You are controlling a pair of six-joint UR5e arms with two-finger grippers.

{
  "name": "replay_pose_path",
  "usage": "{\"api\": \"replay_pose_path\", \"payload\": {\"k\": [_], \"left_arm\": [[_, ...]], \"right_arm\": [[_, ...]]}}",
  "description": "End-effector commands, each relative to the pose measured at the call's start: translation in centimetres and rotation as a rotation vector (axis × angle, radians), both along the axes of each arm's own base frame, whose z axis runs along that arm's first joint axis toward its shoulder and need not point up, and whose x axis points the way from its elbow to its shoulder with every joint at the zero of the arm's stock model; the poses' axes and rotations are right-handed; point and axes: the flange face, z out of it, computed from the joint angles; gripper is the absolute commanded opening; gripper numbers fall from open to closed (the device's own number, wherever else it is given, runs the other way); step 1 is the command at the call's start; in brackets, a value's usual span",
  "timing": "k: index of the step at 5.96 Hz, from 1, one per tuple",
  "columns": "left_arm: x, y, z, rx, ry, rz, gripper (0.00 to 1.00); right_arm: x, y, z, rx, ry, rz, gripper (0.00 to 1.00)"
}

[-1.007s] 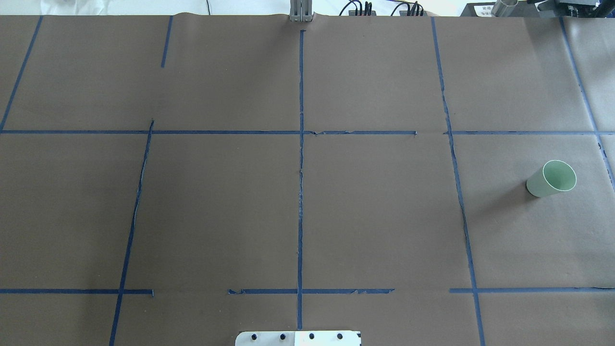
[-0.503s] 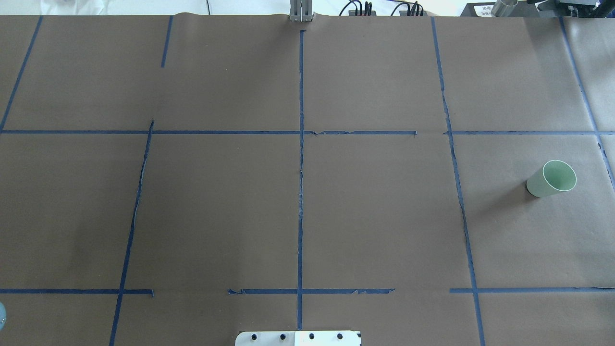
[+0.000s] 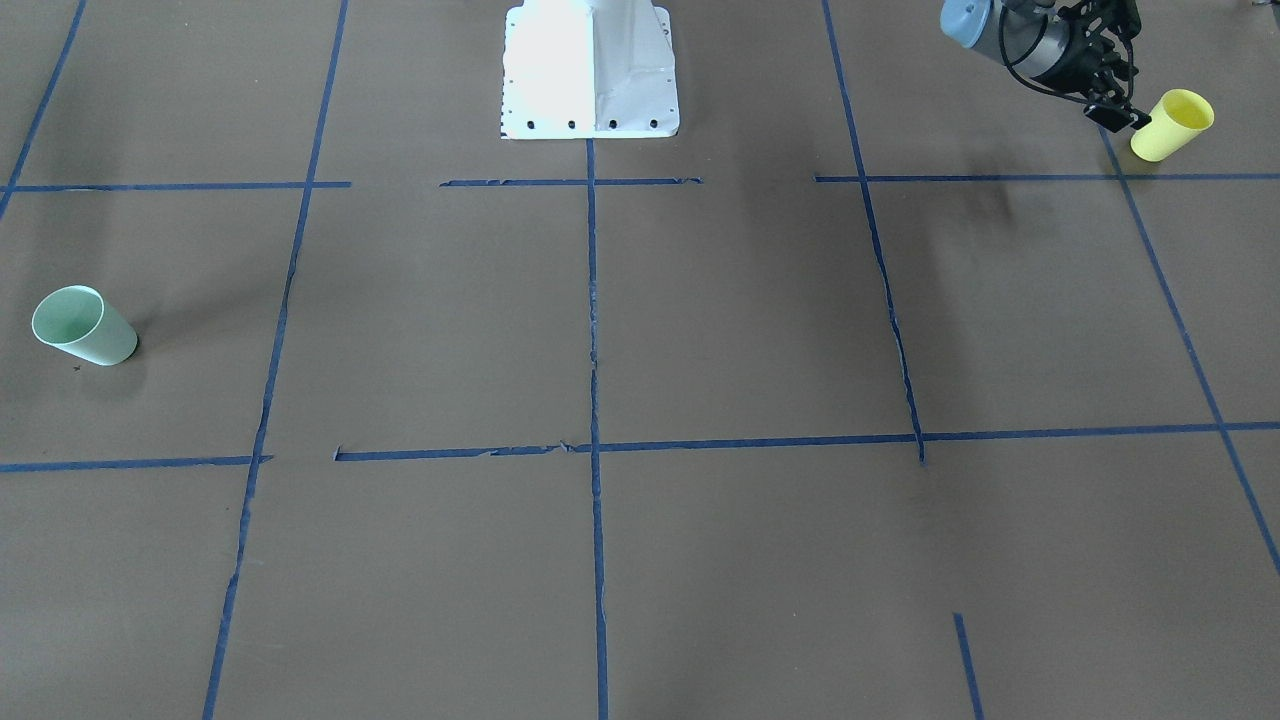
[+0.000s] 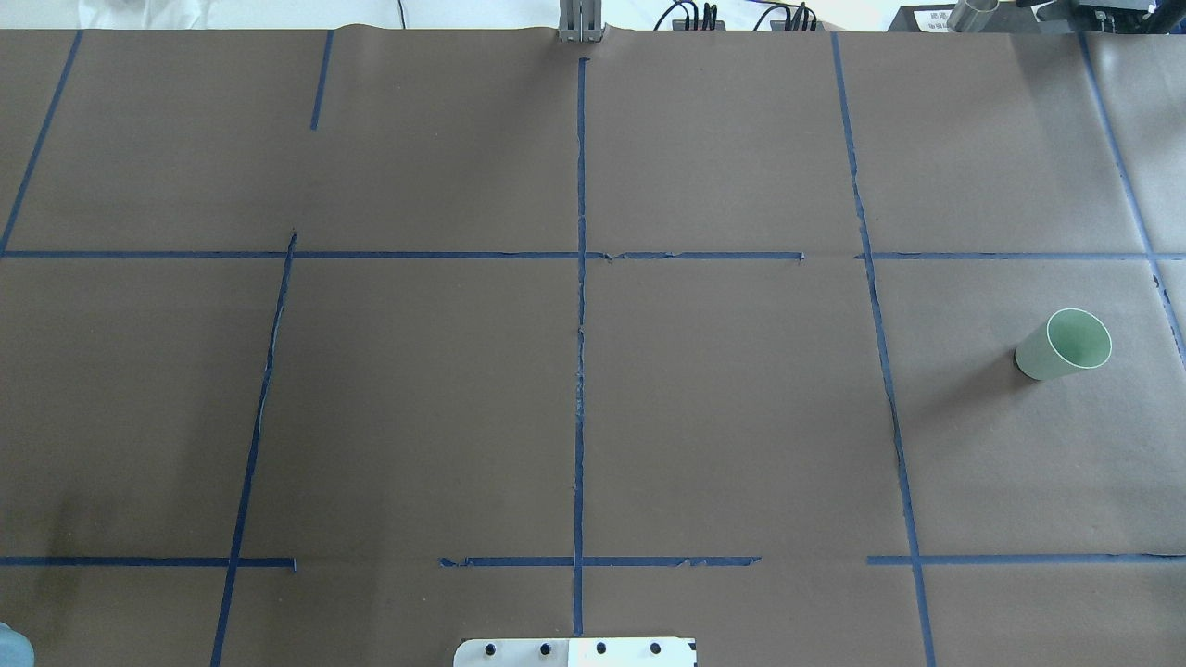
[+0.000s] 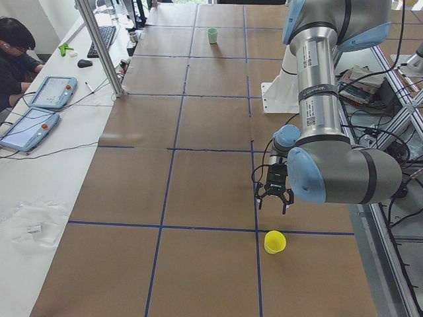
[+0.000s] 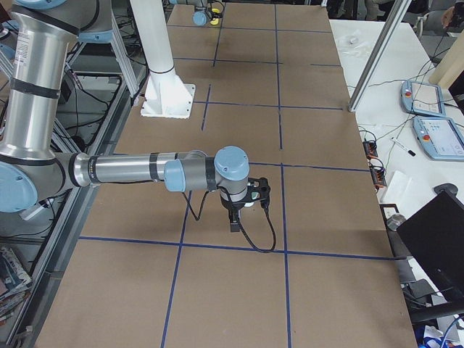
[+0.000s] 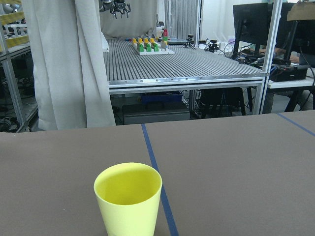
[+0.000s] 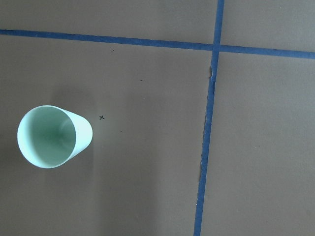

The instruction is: Transfer and stack yellow cup on green cup

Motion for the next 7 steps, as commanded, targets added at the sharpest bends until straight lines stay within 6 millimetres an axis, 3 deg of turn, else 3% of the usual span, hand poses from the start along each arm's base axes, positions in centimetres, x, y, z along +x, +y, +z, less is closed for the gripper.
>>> {"api": "replay_pose_path", "payload": {"k": [1, 4, 7], "left_arm": [[0.6, 1.4, 5.3, 0.017, -0.024, 0.018, 1.0], [-0.2, 1.8, 10.3, 0.021, -0.051, 0.036, 1.0], [-1.8, 1.6, 12.7, 0.023, -0.101, 0.041, 1.0]], "right_arm": [[0.0, 0.0, 0.0, 0.0, -0.001, 0.0, 1.0], [0.0, -0.1, -0.3, 0.006, -0.001, 0.0, 1.0], [0.0, -0.1, -0.5, 0.008, -0.002, 0.001, 1.0]]}}
